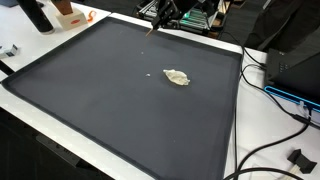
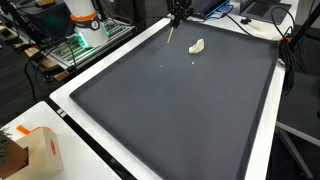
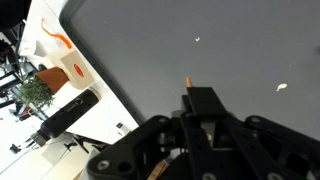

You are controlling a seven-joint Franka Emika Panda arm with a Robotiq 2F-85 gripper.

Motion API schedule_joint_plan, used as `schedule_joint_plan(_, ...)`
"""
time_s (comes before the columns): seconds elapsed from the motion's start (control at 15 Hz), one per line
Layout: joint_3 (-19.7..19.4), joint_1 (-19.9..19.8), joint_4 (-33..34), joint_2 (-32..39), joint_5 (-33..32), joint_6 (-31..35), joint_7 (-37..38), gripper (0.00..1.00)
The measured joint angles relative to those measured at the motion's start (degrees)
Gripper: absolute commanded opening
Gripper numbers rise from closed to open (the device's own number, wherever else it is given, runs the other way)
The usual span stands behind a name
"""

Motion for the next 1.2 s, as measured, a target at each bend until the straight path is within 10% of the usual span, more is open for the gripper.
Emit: schedule_joint_plan(1.2, -3.5, 4.9, 10.8, 11.8, -5.7, -6.3, 6.1, 0.03)
